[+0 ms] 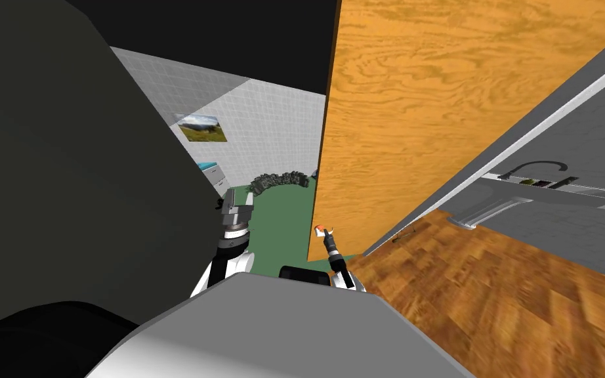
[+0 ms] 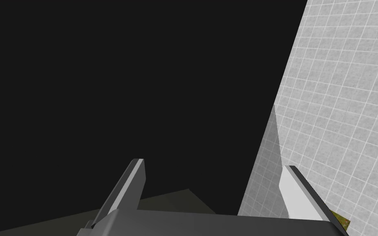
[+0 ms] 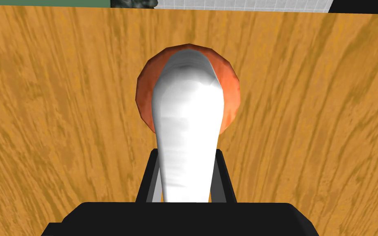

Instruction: Push the door open

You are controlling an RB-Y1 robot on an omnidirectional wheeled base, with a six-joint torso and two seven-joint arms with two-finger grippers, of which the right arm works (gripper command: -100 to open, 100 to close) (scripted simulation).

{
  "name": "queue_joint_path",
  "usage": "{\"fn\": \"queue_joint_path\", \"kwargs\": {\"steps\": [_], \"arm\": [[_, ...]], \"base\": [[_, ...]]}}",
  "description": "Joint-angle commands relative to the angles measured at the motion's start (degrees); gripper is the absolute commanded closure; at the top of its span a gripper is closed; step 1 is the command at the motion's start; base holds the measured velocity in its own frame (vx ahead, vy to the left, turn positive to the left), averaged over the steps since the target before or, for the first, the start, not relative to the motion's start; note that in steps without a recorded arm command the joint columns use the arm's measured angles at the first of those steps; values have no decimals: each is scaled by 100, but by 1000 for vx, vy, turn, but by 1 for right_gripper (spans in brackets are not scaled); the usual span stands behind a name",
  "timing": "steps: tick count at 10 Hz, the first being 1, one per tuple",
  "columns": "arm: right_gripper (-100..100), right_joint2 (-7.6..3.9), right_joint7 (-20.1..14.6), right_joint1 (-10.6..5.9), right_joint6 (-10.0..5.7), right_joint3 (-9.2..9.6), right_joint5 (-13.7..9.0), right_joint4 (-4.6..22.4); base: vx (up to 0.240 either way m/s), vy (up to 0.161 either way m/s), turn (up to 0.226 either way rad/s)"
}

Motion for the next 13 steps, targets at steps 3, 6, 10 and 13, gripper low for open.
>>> {"fn": "queue_joint_path", "kwargs": {"steps": [3, 6, 10, 13], "arm": [[100, 12, 58, -133, -68, -286, -79, 142], [100, 69, 129, -192, -55, -519, -135, 236], [100, 161, 241, -285, -35, -885, -224, 384], [100, 211, 301, -335, -25, -1081, -271, 463]], "base": [[100, 93, -44], [119, 102, -53], [152, 134, -66], [155, 119, -55]]}}
